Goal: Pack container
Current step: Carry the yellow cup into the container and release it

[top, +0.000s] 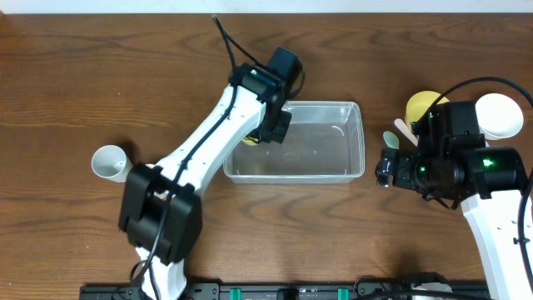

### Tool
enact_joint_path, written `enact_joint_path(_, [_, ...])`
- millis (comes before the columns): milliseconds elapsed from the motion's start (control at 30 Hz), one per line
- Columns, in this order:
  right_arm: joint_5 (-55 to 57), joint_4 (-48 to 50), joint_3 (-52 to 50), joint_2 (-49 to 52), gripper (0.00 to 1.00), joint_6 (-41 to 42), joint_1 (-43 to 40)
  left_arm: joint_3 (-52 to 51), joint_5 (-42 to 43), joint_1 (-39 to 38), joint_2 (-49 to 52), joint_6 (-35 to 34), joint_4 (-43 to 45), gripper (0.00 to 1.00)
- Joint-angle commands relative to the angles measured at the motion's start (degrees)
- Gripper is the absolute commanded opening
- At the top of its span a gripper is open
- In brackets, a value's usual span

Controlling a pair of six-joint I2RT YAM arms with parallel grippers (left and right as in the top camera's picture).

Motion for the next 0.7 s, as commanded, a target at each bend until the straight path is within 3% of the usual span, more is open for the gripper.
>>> enact_joint_path(0, [0.4,-0.2,1.0,0.2,0.99,-0.9,-0.1,-0.3,-0.5,0.8,2.5,-0.3,0.4,0.06])
enact_joint_path(333, [0.4,-0.4,1.0,0.2,0.99,-0.9,-0.1,-0.3,-0.5,4.5,5.8,-0.1,3.3,0.07])
enact_joint_path(367, [0.4,-0.4,1.0,0.2,0.99,-0.9,-0.1,-0.3,-0.5,4.8,5.8,-0.1,3.4,0.14])
enact_joint_path(433, [0.4,-0.5,1.0,0.2,0.99,-0.9,-0.1,-0.3,-0.5,5.0,5.8,-0.1,3.5,0.41])
enact_joint_path(500, [0.4,-0.5,1.0,0.2,0.99,-0.9,-0.1,-0.3,-0.5,5.0,5.8,-0.1,3.5,0.45])
enact_joint_path(567, [0.4,-0.6,1.0,0.2,0.99,-0.9,-0.1,-0.3,-0.5,5.0,5.8,-0.1,3.5,0.57])
enact_joint_path(667, [0.4,-0.9,1.0,0.2,0.99,-1.0,-0.1,-0.3,-0.4,5.0,5.6,-0.1,3.0,0.58])
